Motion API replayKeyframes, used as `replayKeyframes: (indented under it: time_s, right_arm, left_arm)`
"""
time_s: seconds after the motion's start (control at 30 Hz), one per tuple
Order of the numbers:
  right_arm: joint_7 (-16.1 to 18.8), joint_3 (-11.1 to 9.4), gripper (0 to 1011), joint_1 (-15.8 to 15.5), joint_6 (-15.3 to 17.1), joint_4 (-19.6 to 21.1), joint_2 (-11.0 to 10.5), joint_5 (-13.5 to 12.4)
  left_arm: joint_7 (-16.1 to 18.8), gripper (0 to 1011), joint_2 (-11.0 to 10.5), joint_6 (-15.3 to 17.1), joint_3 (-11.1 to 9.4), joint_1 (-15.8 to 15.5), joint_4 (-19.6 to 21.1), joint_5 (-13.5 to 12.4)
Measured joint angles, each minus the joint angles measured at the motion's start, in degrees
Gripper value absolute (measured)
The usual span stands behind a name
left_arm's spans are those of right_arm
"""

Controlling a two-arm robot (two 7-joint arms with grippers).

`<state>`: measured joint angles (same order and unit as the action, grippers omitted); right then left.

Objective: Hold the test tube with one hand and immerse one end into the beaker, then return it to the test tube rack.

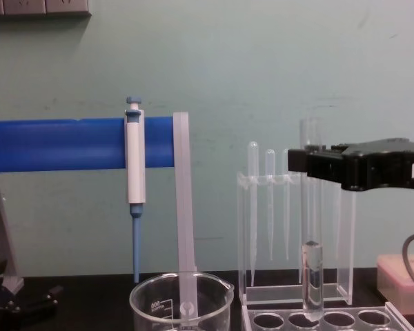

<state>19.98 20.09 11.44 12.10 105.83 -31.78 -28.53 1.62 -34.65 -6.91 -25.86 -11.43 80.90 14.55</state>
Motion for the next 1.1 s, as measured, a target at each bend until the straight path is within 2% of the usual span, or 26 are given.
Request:
replayKeyframes:
  time_s: [0.4,1.1]
  right_arm:
    - [0.2,1.3,224,0.9,-0.4,-2.9,1.9,1.4]
    - [0.7,1.3,224,0.6,-0.7,-5.7,3.1,2.0]
  left_arm:
    - [0.0,1000,0.0,0.0,0.0,0.0,0.0,0.0]
    - [0.0,1000,0.0,0.0,0.0,0.0,0.0,0.0]
